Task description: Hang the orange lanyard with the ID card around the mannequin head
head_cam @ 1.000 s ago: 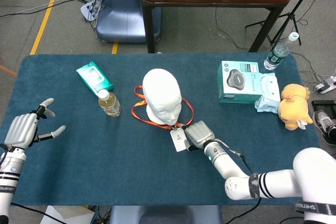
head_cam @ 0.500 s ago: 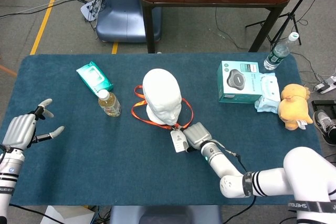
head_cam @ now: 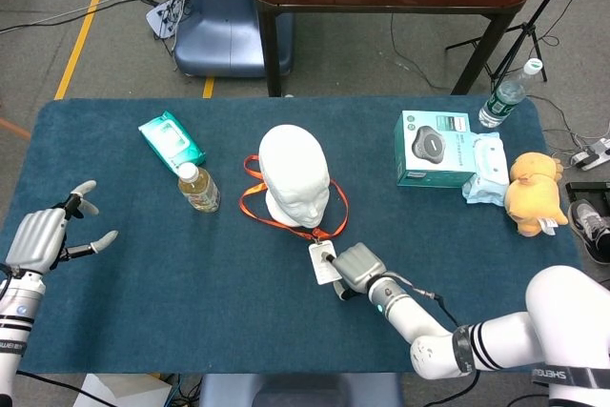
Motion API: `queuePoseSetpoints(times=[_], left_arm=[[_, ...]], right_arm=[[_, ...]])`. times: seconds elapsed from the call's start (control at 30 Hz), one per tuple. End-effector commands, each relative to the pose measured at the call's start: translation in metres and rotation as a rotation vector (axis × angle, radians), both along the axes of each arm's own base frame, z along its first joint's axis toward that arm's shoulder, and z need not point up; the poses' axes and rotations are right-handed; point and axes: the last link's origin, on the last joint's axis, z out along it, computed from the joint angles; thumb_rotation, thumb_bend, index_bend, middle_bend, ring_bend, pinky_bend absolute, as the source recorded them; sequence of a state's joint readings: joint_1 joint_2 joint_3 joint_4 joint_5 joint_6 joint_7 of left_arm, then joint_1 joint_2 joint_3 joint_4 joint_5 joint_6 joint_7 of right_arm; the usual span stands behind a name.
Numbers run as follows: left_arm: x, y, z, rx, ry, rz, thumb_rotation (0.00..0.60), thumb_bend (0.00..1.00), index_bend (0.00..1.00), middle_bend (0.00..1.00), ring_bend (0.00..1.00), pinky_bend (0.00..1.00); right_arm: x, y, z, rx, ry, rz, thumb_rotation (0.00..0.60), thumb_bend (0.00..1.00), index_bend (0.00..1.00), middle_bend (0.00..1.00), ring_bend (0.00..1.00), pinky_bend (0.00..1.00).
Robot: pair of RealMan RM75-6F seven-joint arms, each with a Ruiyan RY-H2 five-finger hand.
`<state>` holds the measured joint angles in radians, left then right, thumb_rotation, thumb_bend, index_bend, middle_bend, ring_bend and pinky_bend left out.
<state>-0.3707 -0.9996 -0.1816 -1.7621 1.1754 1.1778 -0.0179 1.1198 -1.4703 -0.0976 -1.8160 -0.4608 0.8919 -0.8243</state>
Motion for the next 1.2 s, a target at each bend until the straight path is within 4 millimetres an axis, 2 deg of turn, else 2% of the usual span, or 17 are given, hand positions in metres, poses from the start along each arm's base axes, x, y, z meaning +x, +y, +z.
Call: queuePoseSetpoints(times=[0.03, 0.33, 0.57, 0.77, 1.0, 1.2], left_arm=[[0.000, 0.000, 0.001, 0.003, -0.002, -0.001, 0.227, 0.12, 0.06, 0.38, 0.36, 0.59], [0.001, -0.002, 0.001, 0.004, -0.002, -0.005, 0.227, 0.12, 0.06, 0.38, 0.36, 0.59], [0.000, -0.004, 0.001, 0.003, -0.006, -0.006, 0.228, 0.12, 0.06, 0.38, 0.36, 0.59], [0.000, -0.004, 0.002, 0.006, -0.003, -0.006, 0.227, 0.12, 0.06, 0.38, 0.36, 0.59], [-0.001, -0.005, 0.004, 0.020, -0.004, -0.004, 0.229, 0.12, 0.06, 0.37, 0.36, 0.58], [-0.005, -0.009, 0.006, 0.034, 0.001, 0.003, 0.237, 0.12, 0.06, 0.36, 0.36, 0.56]], right_arm=[[0.002, 0.009, 0.000, 0.034, -0.011, 0.012, 0.358, 0.58, 0.10, 0.80, 0.70, 0.74], [0.012, 0.029, 0.002, 0.105, -0.075, 0.040, 0.359, 0.58, 0.10, 0.80, 0.70, 0.74], [0.015, 0.022, 0.015, 0.059, -0.118, 0.026, 0.359, 0.58, 0.10, 0.80, 0.70, 0.74], [0.010, 0.016, 0.043, -0.033, -0.146, 0.032, 0.359, 0.58, 0.10, 0.78, 0.70, 0.74], [-0.016, 0.017, 0.088, -0.188, -0.128, 0.020, 0.359, 0.58, 0.10, 0.75, 0.68, 0.74], [-0.047, 0.018, 0.127, -0.363, -0.114, -0.013, 0.358, 0.52, 0.10, 0.66, 0.58, 0.72]])
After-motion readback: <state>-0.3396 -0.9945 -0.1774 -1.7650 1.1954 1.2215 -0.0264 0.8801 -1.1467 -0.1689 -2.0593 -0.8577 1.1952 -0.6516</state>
